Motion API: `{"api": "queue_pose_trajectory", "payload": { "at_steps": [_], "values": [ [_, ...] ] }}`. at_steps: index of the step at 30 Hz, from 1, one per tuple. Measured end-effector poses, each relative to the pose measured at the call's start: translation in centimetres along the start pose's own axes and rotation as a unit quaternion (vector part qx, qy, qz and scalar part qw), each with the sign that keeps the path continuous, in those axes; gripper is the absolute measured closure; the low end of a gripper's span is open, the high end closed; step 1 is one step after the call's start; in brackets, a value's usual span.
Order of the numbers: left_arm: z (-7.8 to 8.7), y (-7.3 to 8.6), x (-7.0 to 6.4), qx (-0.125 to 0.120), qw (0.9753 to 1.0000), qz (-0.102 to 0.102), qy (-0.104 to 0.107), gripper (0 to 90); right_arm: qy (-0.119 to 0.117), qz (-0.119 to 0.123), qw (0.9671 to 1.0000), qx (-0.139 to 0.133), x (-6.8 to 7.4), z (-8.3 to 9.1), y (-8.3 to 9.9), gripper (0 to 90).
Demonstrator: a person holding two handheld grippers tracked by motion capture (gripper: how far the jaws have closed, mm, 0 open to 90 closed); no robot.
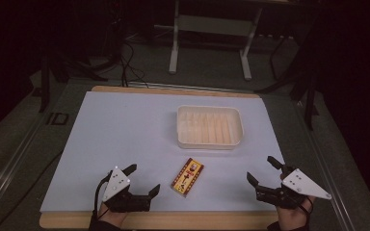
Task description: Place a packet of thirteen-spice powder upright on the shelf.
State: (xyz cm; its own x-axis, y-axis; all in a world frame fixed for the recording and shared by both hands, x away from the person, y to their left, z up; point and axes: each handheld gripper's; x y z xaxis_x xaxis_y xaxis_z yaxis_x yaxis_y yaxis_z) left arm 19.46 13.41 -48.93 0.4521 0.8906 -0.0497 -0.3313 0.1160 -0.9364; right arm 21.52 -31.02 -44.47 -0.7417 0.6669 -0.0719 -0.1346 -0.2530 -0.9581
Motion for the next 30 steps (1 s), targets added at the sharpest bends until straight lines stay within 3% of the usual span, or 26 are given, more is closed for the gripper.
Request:
{"api": "queue_pose_trajectory", "payload": {
  "at_steps": [3,8,11,13,15,19,23,25,30],
  "values": [
    [0.0,0.0,-0.1,-0.002,1.0,-0.002,0.005,0.7,0.001,-0.021,0.9998,0.007,0.1,0.1,-0.2,13.8],
    [0.1,-0.1,-0.2,-0.01,0.9999,0.0,0.014,0.7,-0.005,-0.033,0.9994,0.003,0.2,0.4,-0.4,13.7],
    [0.2,-0.1,-0.3,-0.012,0.9997,-0.002,0.022,0.7,-0.008,-0.028,0.9996,0.005,0.3,0.4,-0.5,13.4],
    [0.3,-0.2,-0.3,-0.028,0.9987,-0.005,0.042,0.7,-0.011,-0.025,0.9996,0.007,0.4,0.3,-0.5,13.4],
    [0.4,-0.3,-0.5,-0.042,0.9982,-0.017,0.038,0.7,-0.011,-0.022,0.9997,0.007,0.5,0.3,-0.5,13.3],
    [0.4,-0.4,-0.7,-0.032,0.9987,-0.013,0.036,0.7,-0.013,-0.021,0.9997,0.003,0.5,0.4,-0.5,13.3],
    [0.5,-0.9,-1.3,-0.031,0.9981,-0.008,0.053,0.6,-0.022,-0.014,0.9997,0.001,0.4,0.3,-0.5,13.6],
    [0.7,-1.3,-1.7,-0.039,0.9967,-0.008,0.07,0.6,-0.025,-0.009,0.9996,-0.003,0.5,0.2,-0.6,13.9],
    [1.0,-2.7,-2.4,-0.018,0.9965,-0.017,0.08,0.7,-0.027,-0.013,0.9995,-0.005,0.5,0.2,-0.7,13.5]
  ]
}}
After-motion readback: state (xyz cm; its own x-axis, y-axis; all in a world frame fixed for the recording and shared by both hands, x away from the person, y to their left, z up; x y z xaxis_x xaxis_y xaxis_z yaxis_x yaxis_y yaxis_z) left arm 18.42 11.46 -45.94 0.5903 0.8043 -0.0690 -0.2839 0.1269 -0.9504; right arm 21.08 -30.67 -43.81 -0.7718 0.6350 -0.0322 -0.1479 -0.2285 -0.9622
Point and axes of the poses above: each handheld gripper's, and its own axes: z roughly backward along the jaws, y roughly out of its underside, x roughly to its left, and after that the axes turned 12 degrees about -y, right-handed
